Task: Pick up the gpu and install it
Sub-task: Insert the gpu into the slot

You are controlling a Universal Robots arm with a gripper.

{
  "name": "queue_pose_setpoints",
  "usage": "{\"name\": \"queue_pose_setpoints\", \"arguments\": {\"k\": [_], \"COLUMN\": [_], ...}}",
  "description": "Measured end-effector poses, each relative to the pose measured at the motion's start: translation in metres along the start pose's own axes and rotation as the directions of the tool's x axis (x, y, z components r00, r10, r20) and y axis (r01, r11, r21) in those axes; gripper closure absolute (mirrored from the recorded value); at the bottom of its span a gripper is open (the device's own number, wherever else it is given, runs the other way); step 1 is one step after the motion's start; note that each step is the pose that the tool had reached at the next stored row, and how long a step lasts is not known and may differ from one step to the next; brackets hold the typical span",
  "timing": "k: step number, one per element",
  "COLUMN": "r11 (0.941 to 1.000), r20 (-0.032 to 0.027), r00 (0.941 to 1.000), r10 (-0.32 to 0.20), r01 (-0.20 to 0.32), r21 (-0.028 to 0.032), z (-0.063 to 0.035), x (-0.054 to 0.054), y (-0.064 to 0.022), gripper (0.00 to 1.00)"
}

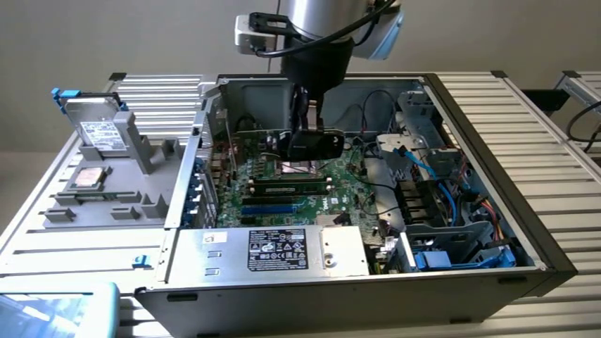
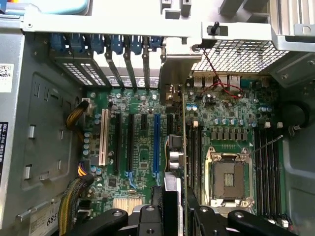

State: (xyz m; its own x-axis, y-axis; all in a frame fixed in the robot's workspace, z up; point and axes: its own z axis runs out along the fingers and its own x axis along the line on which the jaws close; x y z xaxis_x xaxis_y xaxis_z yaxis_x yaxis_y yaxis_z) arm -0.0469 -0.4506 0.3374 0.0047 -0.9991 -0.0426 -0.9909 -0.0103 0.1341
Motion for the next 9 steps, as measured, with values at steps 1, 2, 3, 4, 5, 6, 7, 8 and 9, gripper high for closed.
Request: {"name": "queue_pose_setpoints", "arguments": {"k": [1,2,3,4,5,6,7,8,9], "r11": [1.0000,1.0000,1.0000,1.0000,1.0000,1.0000,1.0000,1.0000,1.0000], "r20": [0.0016,0.0041,0.0067,0.0086,0.0093,0.0094,0.0094,0.0094,0.0098], "r00": [1.0000,1.0000,1.0000,1.0000,1.0000,1.0000,1.0000,1.0000,1.0000], "r10": [0.000,-0.001,-0.001,-0.001,-0.001,-0.001,-0.001,-0.001,-0.001], "r01": [0.000,0.001,0.001,0.001,0.001,0.001,0.001,0.001,0.001], "r21": [0.0000,0.0000,0.0000,0.0000,0.0001,0.0000,0.0000,0.0000,0.0002], "z": [0.0006,0.0010,0.0013,0.0015,0.0015,0.0015,0.0015,0.0017,0.0027], "x": [0.0011,0.0024,0.0037,0.0050,0.0062,0.0069,0.0076,0.0084,0.0086], "y": [0.0001,0.0002,0.0004,0.0005,0.0004,0.0005,0.0005,0.0005,0.0011], "gripper": [0.71,0.71,0.71,0.71,0.71,0.71,0.71,0.71,0.71]}}
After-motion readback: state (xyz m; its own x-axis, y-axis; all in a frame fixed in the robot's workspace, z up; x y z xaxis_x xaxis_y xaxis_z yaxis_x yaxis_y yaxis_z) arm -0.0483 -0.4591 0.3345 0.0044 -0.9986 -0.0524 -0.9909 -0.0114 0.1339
